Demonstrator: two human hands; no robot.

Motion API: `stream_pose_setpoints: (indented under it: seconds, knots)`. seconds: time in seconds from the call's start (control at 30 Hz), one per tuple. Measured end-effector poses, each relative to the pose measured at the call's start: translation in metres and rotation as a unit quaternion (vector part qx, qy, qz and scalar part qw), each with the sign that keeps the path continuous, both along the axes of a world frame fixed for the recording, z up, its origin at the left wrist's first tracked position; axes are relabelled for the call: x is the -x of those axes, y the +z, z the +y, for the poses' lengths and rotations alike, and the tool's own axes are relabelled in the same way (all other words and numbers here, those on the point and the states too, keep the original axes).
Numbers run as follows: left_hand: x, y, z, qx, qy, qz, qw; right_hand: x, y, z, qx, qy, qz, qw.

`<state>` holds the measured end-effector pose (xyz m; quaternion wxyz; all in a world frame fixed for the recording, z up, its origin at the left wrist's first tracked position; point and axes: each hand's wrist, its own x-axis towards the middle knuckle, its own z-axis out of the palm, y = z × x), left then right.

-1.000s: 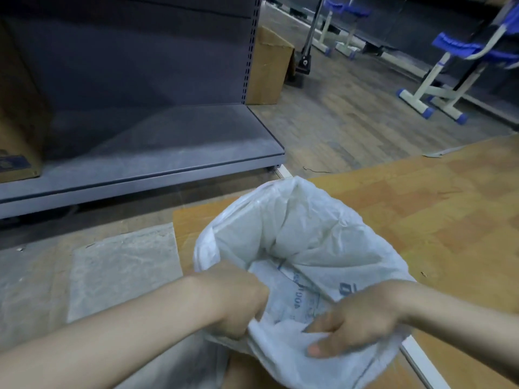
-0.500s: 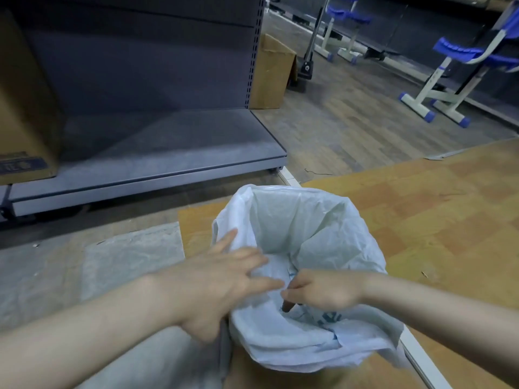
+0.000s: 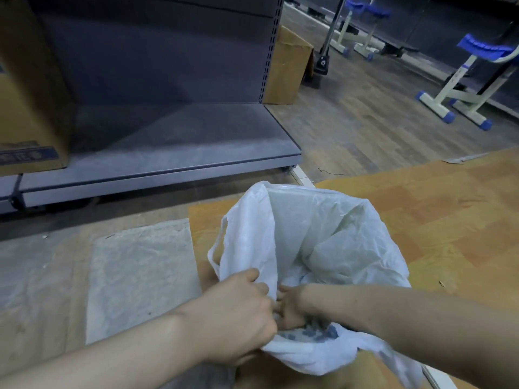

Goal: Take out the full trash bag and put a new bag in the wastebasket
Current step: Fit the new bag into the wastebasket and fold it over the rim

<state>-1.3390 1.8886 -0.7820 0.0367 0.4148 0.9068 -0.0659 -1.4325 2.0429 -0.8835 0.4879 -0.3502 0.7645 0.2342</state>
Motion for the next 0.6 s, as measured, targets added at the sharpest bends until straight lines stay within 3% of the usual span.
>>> stream_pose_setpoints:
  seconds: [0.07,0.13,0.37,0.6]
  knots:
    - [0.003,-0.001,-0.002,0.050,-0.034,0.048,0.997,0.007,-0.001,-0.001,0.003,0.012,0.000,1.000]
    - [0.003,-0.002,-0.001,0.043,-0.038,0.082,0.995,0.012,-0.009,-0.004,0.015,0.032,0.000,0.999]
    - [0.012,-0.004,0.007,0.047,-0.062,0.060,0.995,0.020,-0.026,0.011,0.026,-0.013,0.070,0.997]
    - [0.004,-0.005,0.014,-0.032,-0.091,0.044,0.994,0.013,0.046,0.027,0.079,-0.096,0.028,0.992]
